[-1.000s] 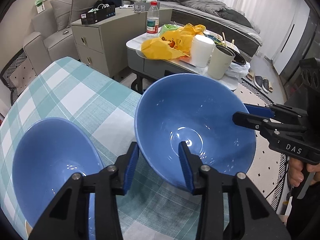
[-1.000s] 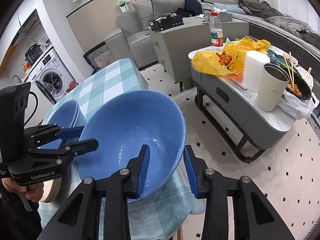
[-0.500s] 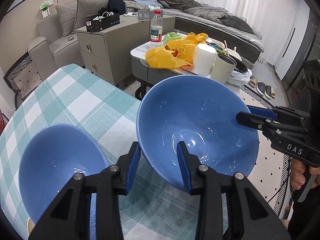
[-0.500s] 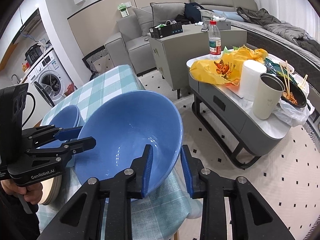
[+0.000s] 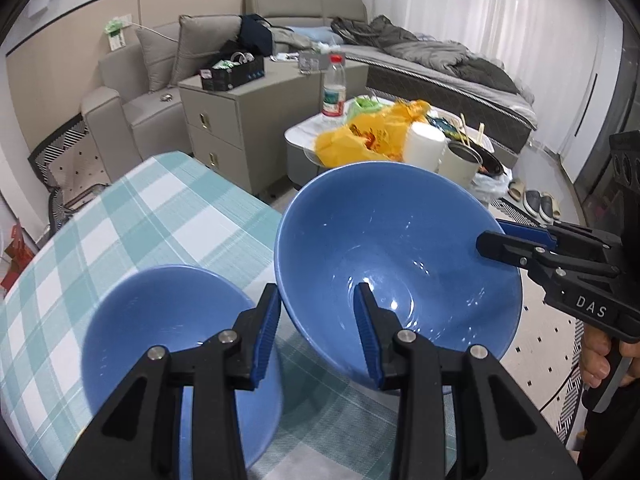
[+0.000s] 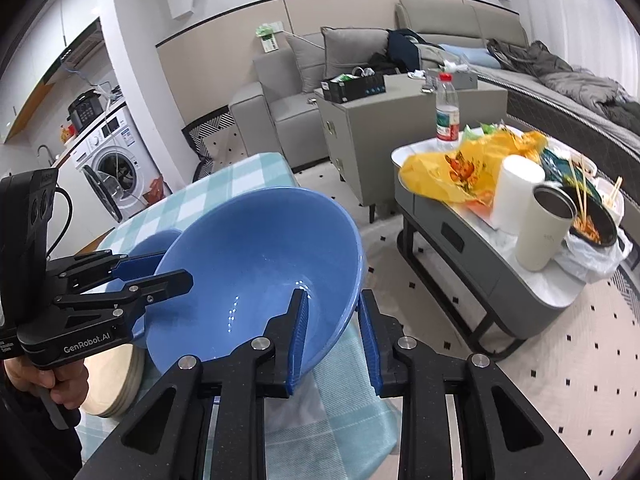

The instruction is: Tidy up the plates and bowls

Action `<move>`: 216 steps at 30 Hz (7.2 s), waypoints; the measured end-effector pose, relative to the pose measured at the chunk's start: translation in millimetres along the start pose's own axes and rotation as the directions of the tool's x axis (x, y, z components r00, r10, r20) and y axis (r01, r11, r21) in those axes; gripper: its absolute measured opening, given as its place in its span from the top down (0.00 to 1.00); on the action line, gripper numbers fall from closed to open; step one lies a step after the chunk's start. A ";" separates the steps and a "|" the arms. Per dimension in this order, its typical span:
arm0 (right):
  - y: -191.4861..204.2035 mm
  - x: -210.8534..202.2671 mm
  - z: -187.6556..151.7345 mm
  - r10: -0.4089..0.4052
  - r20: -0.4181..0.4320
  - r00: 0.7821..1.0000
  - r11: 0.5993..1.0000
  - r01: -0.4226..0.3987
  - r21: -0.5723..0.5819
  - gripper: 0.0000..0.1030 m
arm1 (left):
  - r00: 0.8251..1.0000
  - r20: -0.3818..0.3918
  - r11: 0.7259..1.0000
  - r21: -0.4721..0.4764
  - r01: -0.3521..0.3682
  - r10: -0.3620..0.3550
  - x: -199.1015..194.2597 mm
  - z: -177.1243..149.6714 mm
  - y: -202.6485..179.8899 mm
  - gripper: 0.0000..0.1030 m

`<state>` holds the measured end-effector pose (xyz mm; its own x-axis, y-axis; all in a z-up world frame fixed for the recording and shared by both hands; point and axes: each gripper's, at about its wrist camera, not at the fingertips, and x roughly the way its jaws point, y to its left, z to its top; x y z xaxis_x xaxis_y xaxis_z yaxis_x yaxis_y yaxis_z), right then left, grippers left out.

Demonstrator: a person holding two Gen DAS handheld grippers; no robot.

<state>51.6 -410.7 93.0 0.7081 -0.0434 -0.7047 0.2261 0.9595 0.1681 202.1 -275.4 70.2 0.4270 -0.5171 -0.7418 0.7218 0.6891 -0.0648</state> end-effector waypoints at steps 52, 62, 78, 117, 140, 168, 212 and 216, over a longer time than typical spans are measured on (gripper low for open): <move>167.9 46.7 37.2 0.255 -0.038 0.966 0.933 -0.256 -0.255 0.75 | 0.953 0.081 0.929 -0.260 -0.264 0.293 -79.3 -63.3 120.0 0.65; 163.1 61.5 25.4 0.239 -0.072 0.968 0.934 -0.249 -0.257 0.75 | 0.956 0.048 0.928 -0.260 -0.268 0.290 -63.6 -74.0 120.3 0.65; 168.2 81.0 12.8 0.180 -0.111 0.977 0.932 -0.206 -0.299 0.75 | 0.943 0.003 0.918 -0.226 -0.324 0.334 -46.7 -81.7 116.0 0.65; 179.8 106.2 -6.0 0.022 -0.089 0.996 0.895 -0.060 -0.442 0.74 | 0.931 -0.044 0.918 -0.158 -0.363 0.361 -17.9 -88.6 116.0 0.65; 154.3 97.9 5.1 0.160 -0.111 0.981 0.941 -0.186 -0.283 0.20 | 0.966 -0.062 0.892 -0.374 -0.254 0.250 -30.9 -105.4 153.9 0.18; 127.5 142.6 -1.3 0.337 -0.207 0.919 0.938 -0.346 -0.011 0.09 | 0.987 -0.048 0.863 -0.480 -0.157 0.153 -11.5 -111.4 160.2 0.00; 143.6 130.5 -5.7 0.338 -0.205 0.918 0.928 -0.361 -0.086 0.56 | 0.991 -0.050 0.866 -0.483 -0.133 0.125 -3.9 -110.5 144.6 0.66; 142.8 127.7 -5.4 0.331 -0.195 0.923 0.931 -0.353 -0.090 0.62 | 0.989 -0.043 0.867 -0.477 -0.144 0.140 -8.8 -109.4 143.2 0.68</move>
<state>170.7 -277.7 23.2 0.5979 0.3323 -0.7295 -0.1000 0.9338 0.3434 242.1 -116.7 -5.6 0.5001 -0.3928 -0.7718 0.3048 0.9140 -0.2677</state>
